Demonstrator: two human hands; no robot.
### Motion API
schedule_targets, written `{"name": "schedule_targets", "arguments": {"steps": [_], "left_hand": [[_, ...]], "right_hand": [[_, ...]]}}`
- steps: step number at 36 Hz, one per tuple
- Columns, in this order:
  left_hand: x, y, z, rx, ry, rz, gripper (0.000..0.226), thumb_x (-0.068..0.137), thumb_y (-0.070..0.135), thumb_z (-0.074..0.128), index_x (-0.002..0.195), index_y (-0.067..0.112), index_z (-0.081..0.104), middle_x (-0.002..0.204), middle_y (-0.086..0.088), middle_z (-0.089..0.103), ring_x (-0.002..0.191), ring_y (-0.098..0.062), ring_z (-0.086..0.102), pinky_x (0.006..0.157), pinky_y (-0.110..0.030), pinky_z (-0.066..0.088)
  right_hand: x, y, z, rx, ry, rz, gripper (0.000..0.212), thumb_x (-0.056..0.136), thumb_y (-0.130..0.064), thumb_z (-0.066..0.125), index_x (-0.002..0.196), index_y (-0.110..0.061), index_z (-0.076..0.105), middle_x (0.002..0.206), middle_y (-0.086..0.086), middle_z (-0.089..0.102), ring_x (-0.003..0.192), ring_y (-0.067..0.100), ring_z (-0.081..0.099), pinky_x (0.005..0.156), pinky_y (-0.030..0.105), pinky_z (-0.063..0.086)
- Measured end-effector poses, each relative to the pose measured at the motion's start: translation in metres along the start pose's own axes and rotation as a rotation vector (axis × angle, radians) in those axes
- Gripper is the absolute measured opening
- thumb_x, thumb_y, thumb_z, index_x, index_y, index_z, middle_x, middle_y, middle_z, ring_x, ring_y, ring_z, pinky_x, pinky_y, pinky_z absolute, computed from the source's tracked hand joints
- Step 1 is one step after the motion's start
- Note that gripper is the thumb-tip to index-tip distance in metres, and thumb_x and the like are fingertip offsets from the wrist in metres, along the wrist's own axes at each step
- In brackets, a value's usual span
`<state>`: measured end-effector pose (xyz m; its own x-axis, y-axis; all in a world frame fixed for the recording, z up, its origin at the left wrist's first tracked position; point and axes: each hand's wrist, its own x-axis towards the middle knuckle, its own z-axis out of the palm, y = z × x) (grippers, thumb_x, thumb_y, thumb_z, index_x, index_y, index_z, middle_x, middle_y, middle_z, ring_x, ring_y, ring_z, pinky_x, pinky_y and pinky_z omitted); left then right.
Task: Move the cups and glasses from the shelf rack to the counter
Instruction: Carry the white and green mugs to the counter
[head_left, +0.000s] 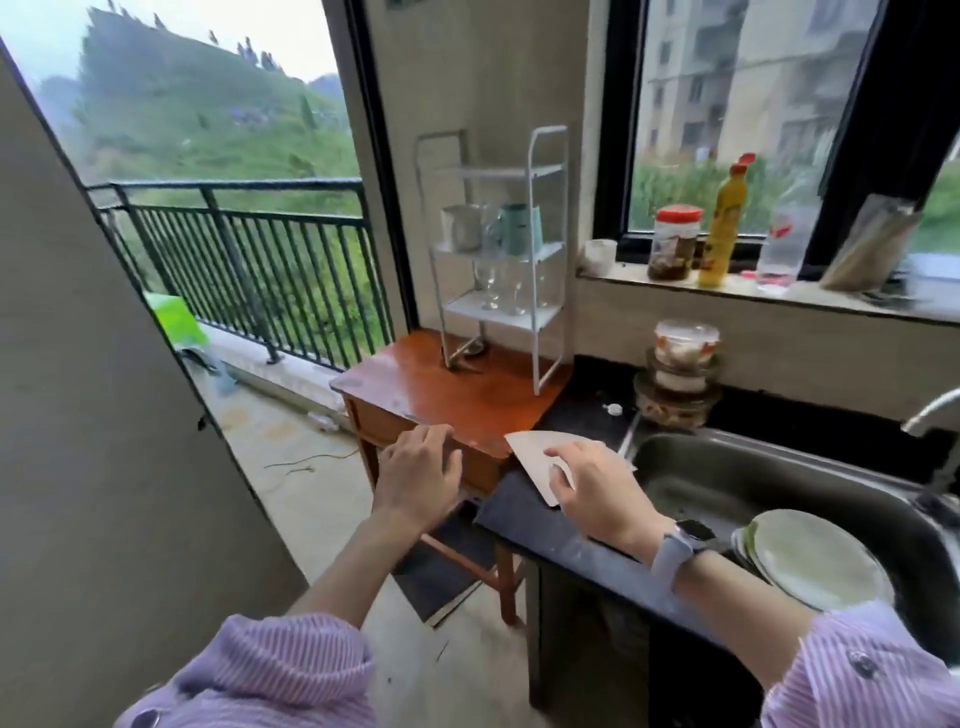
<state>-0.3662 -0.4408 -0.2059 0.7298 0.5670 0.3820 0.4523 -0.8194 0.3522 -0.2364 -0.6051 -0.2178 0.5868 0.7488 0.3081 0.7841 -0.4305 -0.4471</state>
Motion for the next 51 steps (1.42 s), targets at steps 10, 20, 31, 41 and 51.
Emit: {"name": "schedule_targets", "arguments": {"steps": [10, 20, 31, 41, 51], "left_hand": [[0.19, -0.045, -0.013, -0.08, 0.095, -0.02, 0.031, 0.09, 0.019, 0.05, 0.119, 0.009, 0.055, 0.117, -0.012, 0.061, 0.11, -0.028, 0.055, 0.095, -0.041, 0.044], [0.324, -0.086, 0.003, -0.275, 0.124, -0.046, 0.027, 0.09, 0.014, 0.052, 0.114, 0.004, 0.058, 0.109, -0.015, 0.063, 0.1, -0.026, 0.06, 0.084, -0.026, 0.043], [0.484, -0.125, 0.068, -0.567, 0.044, -0.088, 0.026, 0.09, 0.025, 0.054, 0.11, 0.009, 0.06, 0.109, -0.01, 0.065, 0.102, -0.023, 0.058, 0.085, -0.027, 0.041], [0.57, -0.132, 0.116, -0.9, -0.107, -0.047, 0.02, 0.087, 0.027, 0.06, 0.1, 0.012, 0.06, 0.09, -0.003, 0.065, 0.086, -0.021, 0.061, 0.074, -0.034, 0.05], [0.58, -0.124, 0.136, -1.234, -0.175, 0.008, 0.006, 0.093, 0.018, 0.052, 0.088, 0.018, 0.055, 0.083, -0.01, 0.063, 0.078, -0.018, 0.062, 0.075, -0.037, 0.056]], "right_hand": [[0.202, -0.001, 0.015, 0.149, 0.034, -0.07, 0.032, 0.092, -0.019, 0.043, 0.119, -0.008, 0.056, 0.12, 0.011, 0.061, 0.112, 0.024, 0.053, 0.101, 0.033, 0.041], [0.336, 0.001, 0.031, 0.176, 0.083, -0.044, 0.032, 0.092, -0.015, 0.043, 0.12, -0.005, 0.053, 0.119, 0.013, 0.06, 0.112, 0.024, 0.054, 0.095, 0.026, 0.039], [0.473, 0.013, 0.05, 0.231, 0.216, 0.212, 0.043, 0.092, -0.016, 0.043, 0.133, -0.003, 0.039, 0.134, 0.017, 0.047, 0.125, 0.028, 0.043, 0.104, 0.033, 0.033], [0.543, 0.019, 0.067, 0.471, 0.46, 0.394, 0.024, 0.091, -0.012, 0.045, 0.112, -0.019, 0.056, 0.101, -0.008, 0.059, 0.088, 0.005, 0.05, 0.076, 0.01, 0.033], [0.574, 0.018, 0.075, 0.798, 0.633, 0.587, 0.009, 0.089, -0.01, 0.046, 0.088, -0.013, 0.055, 0.078, -0.001, 0.053, 0.077, 0.014, 0.049, 0.068, 0.025, 0.04]]}}
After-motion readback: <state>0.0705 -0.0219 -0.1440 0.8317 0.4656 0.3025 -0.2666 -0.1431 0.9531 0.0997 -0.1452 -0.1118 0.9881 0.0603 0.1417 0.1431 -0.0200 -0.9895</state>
